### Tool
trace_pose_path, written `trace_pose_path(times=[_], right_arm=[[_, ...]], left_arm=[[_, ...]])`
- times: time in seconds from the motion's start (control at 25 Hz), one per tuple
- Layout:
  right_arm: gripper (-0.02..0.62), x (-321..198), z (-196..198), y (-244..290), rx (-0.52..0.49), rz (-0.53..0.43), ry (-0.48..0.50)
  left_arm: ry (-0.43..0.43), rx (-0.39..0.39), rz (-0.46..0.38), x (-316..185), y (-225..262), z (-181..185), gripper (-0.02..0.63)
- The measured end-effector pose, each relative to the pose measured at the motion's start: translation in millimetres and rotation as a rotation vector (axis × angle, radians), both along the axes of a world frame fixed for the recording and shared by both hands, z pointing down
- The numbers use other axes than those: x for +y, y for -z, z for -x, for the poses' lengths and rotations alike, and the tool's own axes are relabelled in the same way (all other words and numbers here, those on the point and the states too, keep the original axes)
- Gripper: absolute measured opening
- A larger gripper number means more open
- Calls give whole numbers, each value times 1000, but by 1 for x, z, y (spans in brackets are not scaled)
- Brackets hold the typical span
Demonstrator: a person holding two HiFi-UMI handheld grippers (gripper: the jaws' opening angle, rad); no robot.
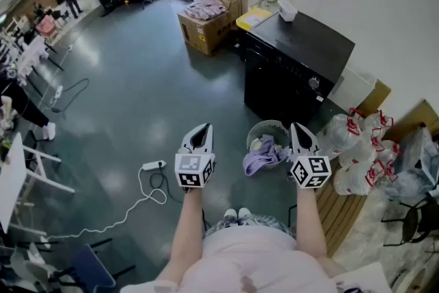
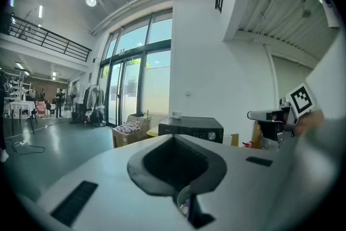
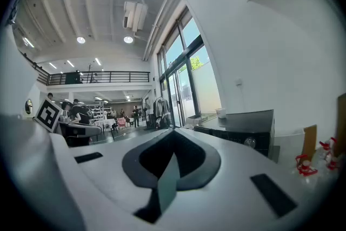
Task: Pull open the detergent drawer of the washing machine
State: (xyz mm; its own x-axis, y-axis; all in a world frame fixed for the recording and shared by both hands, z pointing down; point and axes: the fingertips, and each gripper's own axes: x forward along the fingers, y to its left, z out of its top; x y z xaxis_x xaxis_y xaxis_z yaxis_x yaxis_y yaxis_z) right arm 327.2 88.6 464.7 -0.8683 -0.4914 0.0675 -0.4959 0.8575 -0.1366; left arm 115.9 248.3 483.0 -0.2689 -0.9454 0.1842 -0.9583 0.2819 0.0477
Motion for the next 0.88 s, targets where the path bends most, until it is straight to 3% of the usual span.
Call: trace_pose_path(times=[0.88], right_arm=[[15,4,-2,-5,10,3,1]], left_arm=[[-7,0,-1,-5,-3,-2,26]])
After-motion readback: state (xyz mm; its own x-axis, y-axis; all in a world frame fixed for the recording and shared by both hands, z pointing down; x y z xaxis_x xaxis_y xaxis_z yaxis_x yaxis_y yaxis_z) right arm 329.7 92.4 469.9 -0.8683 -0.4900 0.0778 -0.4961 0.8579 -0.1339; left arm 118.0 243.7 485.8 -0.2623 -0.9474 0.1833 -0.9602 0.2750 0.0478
